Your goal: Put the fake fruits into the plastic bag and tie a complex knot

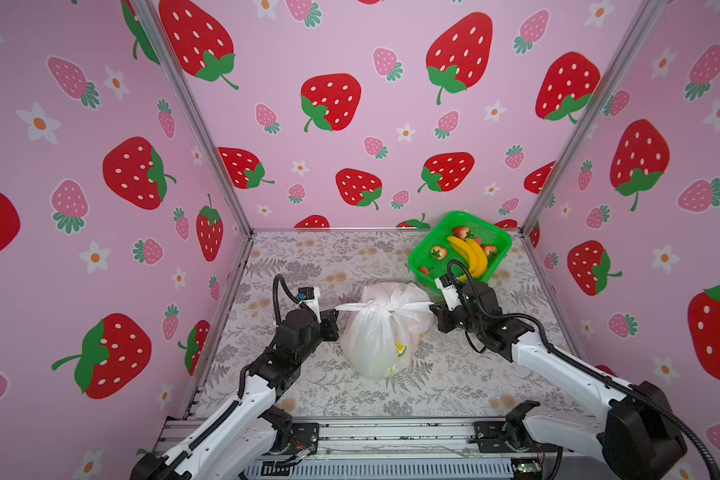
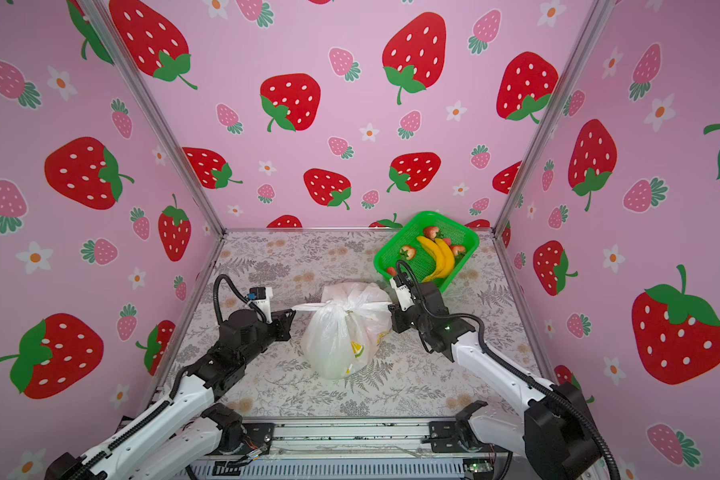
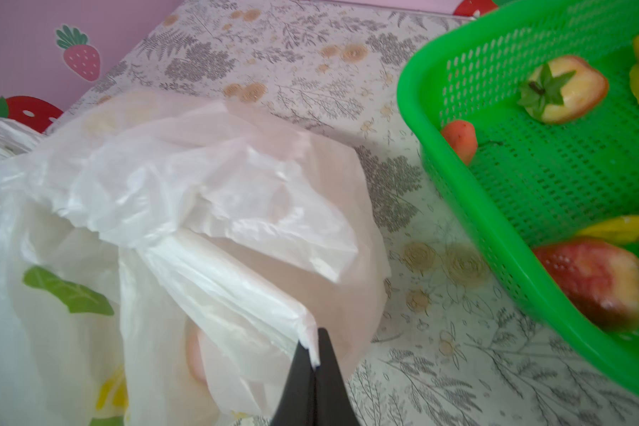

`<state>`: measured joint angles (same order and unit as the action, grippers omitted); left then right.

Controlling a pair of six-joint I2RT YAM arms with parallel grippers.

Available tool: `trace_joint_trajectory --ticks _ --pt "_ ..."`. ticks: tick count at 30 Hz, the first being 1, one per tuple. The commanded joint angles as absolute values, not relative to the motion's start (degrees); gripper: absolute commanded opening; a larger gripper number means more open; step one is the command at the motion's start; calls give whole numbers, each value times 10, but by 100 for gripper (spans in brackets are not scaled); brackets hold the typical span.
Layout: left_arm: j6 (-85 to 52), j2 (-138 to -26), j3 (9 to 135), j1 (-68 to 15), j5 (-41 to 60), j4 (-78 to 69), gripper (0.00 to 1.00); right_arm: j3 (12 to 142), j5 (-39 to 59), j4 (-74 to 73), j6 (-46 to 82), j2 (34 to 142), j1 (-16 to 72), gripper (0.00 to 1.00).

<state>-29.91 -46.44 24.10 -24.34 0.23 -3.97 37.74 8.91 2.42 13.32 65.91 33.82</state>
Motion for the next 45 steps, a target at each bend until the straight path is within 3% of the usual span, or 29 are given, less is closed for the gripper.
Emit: trace_joint_trajectory --ticks 1,8,12,19,31,36,44,45 --pt "-317 -457 242 -216 -73 -18 0 345 25 57 164 635 309 0" --pt "-307 -439 267 -256 -87 -2 0 350 52 43 173 613 323 0" --pt "-313 -418 256 -249 -118 11 0 326 18 70 178 585 302 0" --pt "-325 -472 231 -216 -84 -31 0 264 55 24 209 578 262 0" --pt "-300 -459 258 -271 -134 -15 0 270 60 28 217 543 272 0" --pt "-314 -508 237 -248 -102 -36 0 232 85 -2 230 574 246 0" --pt "-292 -453 243 -254 -69 -36 0 243 115 -19 211 531 247 0" --pt "-292 -444 239 -254 -61 -43 3 243 124 -23 209 526 248 4"
